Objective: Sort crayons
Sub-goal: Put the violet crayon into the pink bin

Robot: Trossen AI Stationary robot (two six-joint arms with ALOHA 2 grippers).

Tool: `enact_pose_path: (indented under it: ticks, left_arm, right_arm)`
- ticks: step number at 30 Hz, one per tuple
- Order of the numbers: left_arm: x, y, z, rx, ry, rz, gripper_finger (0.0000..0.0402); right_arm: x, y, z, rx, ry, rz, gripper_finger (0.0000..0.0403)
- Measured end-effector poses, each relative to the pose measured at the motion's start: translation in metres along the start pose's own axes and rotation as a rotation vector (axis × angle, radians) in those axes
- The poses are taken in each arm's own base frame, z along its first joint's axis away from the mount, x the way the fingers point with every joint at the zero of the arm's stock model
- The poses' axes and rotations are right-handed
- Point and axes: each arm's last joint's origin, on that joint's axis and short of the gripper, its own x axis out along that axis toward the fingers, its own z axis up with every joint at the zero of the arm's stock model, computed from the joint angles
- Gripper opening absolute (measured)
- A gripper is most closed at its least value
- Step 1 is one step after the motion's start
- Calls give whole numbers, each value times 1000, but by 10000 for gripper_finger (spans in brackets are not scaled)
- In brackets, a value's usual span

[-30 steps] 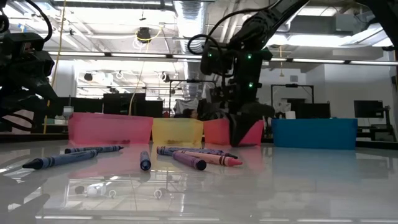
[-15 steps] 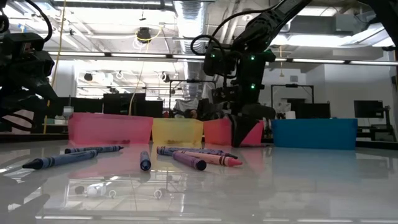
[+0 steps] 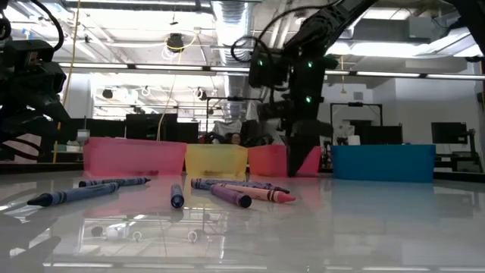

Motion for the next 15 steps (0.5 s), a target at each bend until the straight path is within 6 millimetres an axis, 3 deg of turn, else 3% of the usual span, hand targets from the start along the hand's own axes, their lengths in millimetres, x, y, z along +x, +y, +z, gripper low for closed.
enact_pose_path:
  ticks: [7,15]
  left_arm:
    - [0,0,0,0,0,1,165]
    - [0,0,0,0,0,0,165]
  right_arm:
    - [-26,0,26,31,-126,-23,5]
    - [-64,-3,68,23,-396,-26,5]
